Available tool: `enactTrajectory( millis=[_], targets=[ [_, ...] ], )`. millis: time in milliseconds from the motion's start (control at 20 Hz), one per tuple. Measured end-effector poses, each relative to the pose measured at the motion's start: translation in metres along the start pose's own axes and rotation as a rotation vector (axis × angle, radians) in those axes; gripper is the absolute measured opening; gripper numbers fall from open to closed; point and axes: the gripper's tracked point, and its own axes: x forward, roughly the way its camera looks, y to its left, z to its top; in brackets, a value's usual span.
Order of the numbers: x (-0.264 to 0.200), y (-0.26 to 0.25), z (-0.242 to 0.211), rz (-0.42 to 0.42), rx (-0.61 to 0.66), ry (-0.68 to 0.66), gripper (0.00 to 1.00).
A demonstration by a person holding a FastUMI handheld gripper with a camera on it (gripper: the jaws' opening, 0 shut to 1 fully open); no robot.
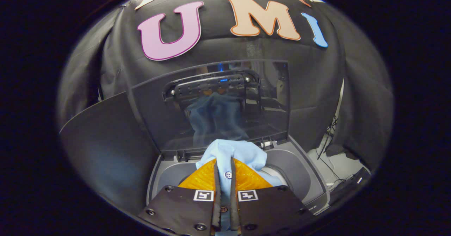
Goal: Put the clothes into the washing machine and then close the washing machine lid.
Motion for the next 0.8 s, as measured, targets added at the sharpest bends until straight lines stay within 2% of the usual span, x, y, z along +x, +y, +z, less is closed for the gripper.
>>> enactTrajectory(
  millis=[250,400,550,650,800],
  targets=[
    [0.007,-0.007,-0.021,-0.030,0.043,0.045,0.16],
    [0.008,-0.010,-0.031,-0.038,0.003,0.068,0.16],
    [0.006,-0.015,-0.026,-0.079,0.003,0.042,0.28],
    [0.004,-0.020,-0.020,-0.116,0.009,0.029,0.47],
    [-0.002,-0.015,-0.005,-0.113,-0.031,-0.003,0.77]
  ],
)
